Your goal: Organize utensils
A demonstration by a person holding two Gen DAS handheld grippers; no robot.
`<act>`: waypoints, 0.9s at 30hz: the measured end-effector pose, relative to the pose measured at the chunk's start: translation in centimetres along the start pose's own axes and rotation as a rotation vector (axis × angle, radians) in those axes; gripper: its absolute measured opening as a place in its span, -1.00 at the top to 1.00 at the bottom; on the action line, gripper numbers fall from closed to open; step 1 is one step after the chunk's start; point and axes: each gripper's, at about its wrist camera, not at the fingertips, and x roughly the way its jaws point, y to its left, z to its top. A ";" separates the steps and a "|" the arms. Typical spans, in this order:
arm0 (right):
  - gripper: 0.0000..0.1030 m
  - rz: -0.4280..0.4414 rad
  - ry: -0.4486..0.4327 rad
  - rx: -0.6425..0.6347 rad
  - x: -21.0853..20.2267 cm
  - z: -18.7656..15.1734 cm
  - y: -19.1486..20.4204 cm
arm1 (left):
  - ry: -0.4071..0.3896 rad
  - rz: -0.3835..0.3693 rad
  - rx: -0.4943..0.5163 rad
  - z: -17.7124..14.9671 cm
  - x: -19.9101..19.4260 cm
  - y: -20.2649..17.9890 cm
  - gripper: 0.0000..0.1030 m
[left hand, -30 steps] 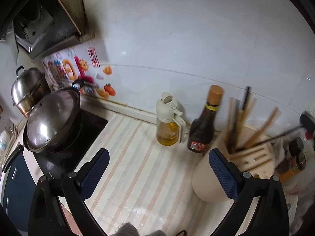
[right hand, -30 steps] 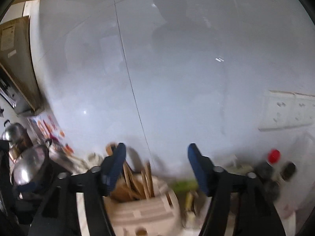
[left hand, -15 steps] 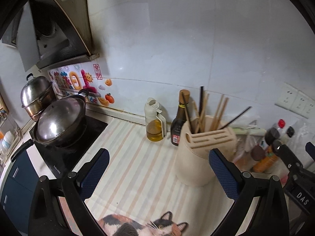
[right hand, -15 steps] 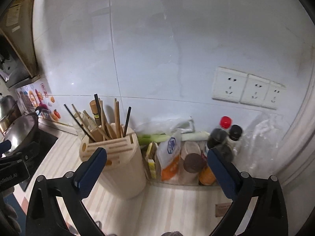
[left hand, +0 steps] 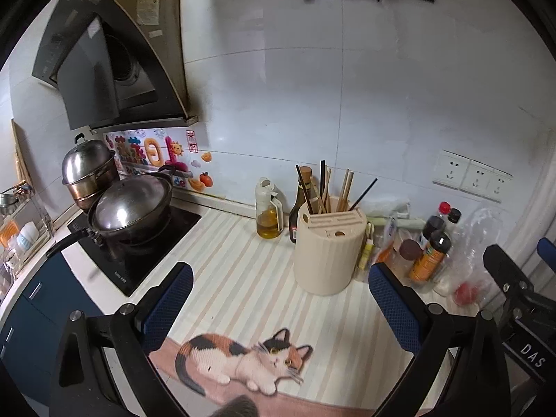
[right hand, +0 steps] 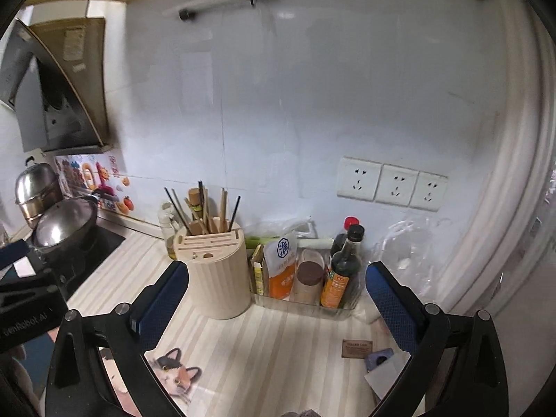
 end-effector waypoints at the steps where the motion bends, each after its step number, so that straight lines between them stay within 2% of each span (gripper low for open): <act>1: -1.00 0.004 -0.005 0.001 -0.9 -0.1 0.0 | -0.002 0.005 -0.003 -0.3 -0.6 0.1 -1.00; 11: -1.00 0.025 -0.049 0.000 -8.5 -1.1 -0.3 | -0.036 0.014 -0.019 -2.6 -6.7 1.3 -1.00; 18: -1.00 0.016 -0.054 0.004 -11.3 -1.8 -0.3 | -0.039 0.006 -0.032 -3.4 -8.8 2.1 -1.00; 27: -1.00 0.001 -0.052 0.031 -13.3 -2.5 -0.1 | -0.053 -0.004 0.010 -4.2 -10.4 2.6 -1.00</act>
